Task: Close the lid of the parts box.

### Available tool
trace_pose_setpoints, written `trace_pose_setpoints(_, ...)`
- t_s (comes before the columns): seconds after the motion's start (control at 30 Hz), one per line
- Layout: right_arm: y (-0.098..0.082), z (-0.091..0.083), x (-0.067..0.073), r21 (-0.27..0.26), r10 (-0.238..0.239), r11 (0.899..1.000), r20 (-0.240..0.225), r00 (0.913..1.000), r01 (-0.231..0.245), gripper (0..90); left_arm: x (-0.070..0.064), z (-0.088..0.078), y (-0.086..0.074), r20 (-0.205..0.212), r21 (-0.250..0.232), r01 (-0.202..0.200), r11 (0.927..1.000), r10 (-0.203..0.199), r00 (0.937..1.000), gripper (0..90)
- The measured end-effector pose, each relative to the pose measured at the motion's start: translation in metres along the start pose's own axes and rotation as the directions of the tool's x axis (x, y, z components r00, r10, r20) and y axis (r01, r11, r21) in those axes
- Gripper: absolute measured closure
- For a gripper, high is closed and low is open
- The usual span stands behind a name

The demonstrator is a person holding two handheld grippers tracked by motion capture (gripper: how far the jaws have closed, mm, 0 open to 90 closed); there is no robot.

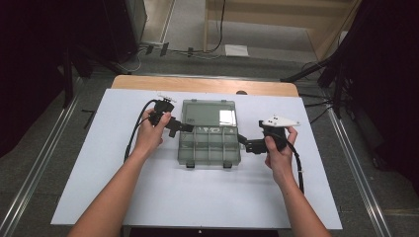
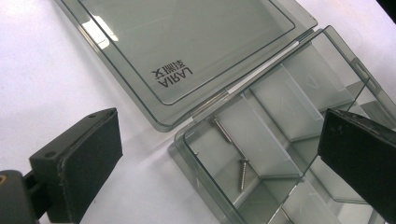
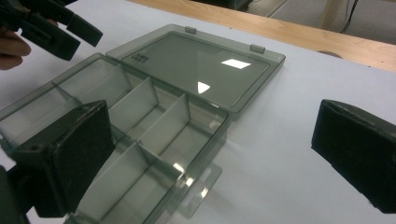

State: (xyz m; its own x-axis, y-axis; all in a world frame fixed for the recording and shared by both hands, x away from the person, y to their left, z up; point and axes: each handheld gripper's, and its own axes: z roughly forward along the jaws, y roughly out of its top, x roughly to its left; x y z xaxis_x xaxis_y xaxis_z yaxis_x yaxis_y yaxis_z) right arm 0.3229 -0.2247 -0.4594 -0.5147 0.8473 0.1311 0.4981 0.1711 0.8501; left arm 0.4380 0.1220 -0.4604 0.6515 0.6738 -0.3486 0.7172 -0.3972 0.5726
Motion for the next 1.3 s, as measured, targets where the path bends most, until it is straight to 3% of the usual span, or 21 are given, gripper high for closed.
trace_pose_setpoints(0.23,0.013,0.017,-0.005,0.005,0.014,1.0,-0.014,0.9998,-0.014,0.0,0.003,0.001,0.002,-0.005,-0.01,0.01,0.9999,-0.01,0.9999,0.0)
trace_pose_setpoints(0.3,0.015,0.023,-0.006,0.012,0.02,1.0,-0.012,0.9997,-0.02,0.0,0.005,0.001,0.003,0.019,-0.004,0.017,0.9998,-0.017,0.9997,0.0)
trace_pose_setpoints(0.5,0.02,0.035,-0.013,0.018,0.075,0.997,-0.034,0.9966,-0.074,2.6,0.009,0.005,0.007,0.009,0.01,0.034,0.9994,-0.034,0.9994,0.3)
trace_pose_setpoints(0.67,0.023,0.046,-0.018,0.043,0.112,0.993,-0.024,0.9935,-0.111,15.2,0.012,0.006,0.009,-0.006,0.004,0.058,0.9983,-0.058,0.9983,6.0)
trace_pose_setpoints(0.73,0.024,0.05,-0.02,0.053,0.127,0.991,-0.019,0.9917,-0.126,20.7,0.013,0.007,0.01,-0.021,-0.008,0.077,0.997,-0.077,0.9968,13.5)
trace_pose_setpoints(0.87,0.025,0.059,-0.024,0.079,0.142,0.987,0.002,0.9899,-0.142,29.2,0.013,0.01,0.011,-0.056,-0.015,0.07,0.9974,-0.071,0.9959,17.5)
trace_pose_setpoints(1.03,0.028,0.065,-0.032,0.098,0.205,0.974,0.003,0.9787,-0.204,39.5,0.016,0.013,0.013,-0.074,-0.008,0.108,0.9941,-0.109,0.9913,21.2)
trace_pose_setpoints(1.2,0.03,0.072,-0.033,0.132,0.186,0.973,0.019,0.9823,-0.187,41.9,0.02,0.011,0.014,-0.073,-0.026,0.136,0.9904,-0.138,0.9878,30.4)
trace_pose_setpoints(1.3,0.031,0.075,-0.034,0.15,0.207,0.967,0.019,0.9783,-0.207,42.5,0.023,0.012,0.015,-0.07,-0.028,0.155,0.9875,-0.156,0.9852,32.3)
